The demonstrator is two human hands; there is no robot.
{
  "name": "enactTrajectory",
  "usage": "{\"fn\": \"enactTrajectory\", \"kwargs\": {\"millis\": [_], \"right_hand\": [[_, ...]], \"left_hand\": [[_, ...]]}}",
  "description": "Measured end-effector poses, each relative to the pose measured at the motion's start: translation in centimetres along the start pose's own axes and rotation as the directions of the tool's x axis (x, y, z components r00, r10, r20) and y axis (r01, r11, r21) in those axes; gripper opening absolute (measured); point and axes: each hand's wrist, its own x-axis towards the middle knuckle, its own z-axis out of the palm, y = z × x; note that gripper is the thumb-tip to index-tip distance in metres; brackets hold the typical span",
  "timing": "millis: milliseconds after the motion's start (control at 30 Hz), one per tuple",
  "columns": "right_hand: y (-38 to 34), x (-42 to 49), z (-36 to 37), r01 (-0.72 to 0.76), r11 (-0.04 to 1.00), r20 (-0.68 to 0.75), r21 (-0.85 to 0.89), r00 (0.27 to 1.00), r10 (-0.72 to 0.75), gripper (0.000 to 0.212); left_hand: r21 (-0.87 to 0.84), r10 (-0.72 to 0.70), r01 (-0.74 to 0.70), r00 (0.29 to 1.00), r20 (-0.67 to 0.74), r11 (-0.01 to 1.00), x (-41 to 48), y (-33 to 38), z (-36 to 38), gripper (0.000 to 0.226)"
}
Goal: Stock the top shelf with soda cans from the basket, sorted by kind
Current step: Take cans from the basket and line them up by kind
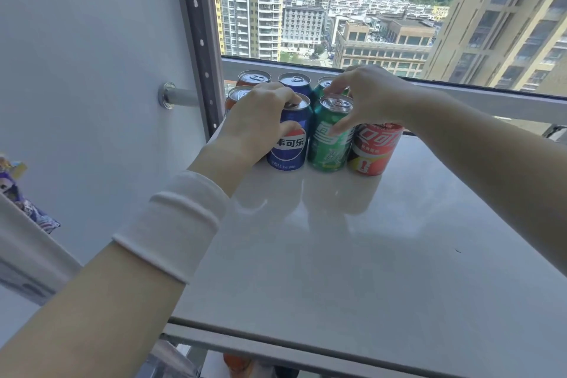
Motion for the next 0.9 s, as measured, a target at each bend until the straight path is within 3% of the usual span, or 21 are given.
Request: {"fn": "enactTrajectory", "kwargs": {"millis": [300,900], "right_hand": [[0.3,0.3,0.3,-0.004,1.0,-0.025,0.02,1.0,0.004,0.07],[0.4,0.2,0.8,-0.029,0.996,-0.059,0.084,0.998,0.034,0.065]], "left_hand": [[0.08,0.029,-0.038,0.994,0.106,0.996,0.7,-0.1,-0.1,0.052],[0.033,0.006,-0.009,0.996,0.085,0.999,1.9,-0.7,0.7,0.064]]}}
